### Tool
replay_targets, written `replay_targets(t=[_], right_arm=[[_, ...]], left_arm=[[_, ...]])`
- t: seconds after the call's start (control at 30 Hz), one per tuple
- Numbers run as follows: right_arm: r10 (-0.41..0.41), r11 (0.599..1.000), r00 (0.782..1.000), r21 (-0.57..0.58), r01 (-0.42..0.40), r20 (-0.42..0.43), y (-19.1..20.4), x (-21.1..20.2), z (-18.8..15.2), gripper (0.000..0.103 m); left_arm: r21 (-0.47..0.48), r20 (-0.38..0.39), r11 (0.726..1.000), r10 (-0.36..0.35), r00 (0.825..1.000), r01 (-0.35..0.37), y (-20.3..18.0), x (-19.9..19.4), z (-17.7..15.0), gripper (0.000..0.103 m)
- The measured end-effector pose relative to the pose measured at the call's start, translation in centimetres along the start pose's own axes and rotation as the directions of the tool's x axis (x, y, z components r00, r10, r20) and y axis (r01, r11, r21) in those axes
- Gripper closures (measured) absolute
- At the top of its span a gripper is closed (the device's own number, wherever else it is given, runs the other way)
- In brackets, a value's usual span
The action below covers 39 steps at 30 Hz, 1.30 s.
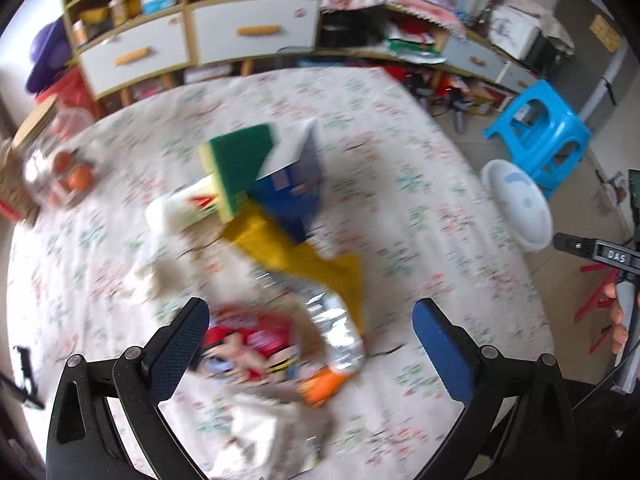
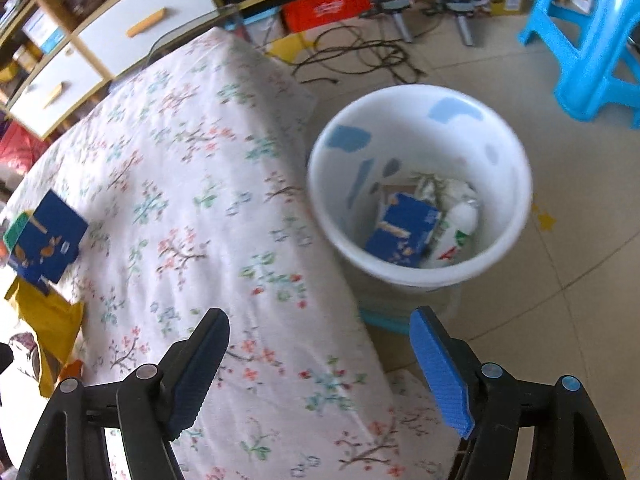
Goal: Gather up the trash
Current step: 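Return to the table and grasp the red cartoon can with the left tool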
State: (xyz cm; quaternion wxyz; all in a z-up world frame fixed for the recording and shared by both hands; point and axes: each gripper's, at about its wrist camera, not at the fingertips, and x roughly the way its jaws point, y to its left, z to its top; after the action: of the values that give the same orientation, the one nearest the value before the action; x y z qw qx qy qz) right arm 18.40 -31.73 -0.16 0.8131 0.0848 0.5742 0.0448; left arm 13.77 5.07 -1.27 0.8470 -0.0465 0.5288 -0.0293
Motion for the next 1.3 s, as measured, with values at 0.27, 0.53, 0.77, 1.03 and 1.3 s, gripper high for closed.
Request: replay_targets(t=[0.27,0.53,0.77,1.03,1.3], right_arm=[[-0.008,0.999,1.0,-0.046,0.007,-0.024,2.6,1.3,-0.1,0.024],[-0.01,0.998,0.999,-0.069,0.007,-0.04,4.4,2.1,-0.3,0.024],[-0.001,0.996,0.999,-0.09,-0.003,-0.046,6.1,2.6,-0.3,0.024],[0.014,0.993,0.998,-0.116,-0.02,-0.054,8.4,3.1,-0.4,0.024],[0.042,0.984,0.997,-0.17,-0.052,-0.065,12.1,3.7,-0.8,0.024]], left_arm=[[-0.017,-0.09,0.999,0.028,0.996,-0.029,2.6,1.4,-1.9,0.001],[0.039,-0.173,0.997,0.067,0.983,-0.062,2.0,3.7,-3.0,0.001],[-0.063,-0.184,0.996,0.055,0.981,-0.068,4.1,4.6,-2.6,0.001],[-0.073,-0.152,0.997,-0.022,0.988,0.011,5.2,4.0,-2.8,0.009],[-0.091,-0.085,0.996,-0.014,0.996,0.006,6.9,1.2,-3.3,0.009]])
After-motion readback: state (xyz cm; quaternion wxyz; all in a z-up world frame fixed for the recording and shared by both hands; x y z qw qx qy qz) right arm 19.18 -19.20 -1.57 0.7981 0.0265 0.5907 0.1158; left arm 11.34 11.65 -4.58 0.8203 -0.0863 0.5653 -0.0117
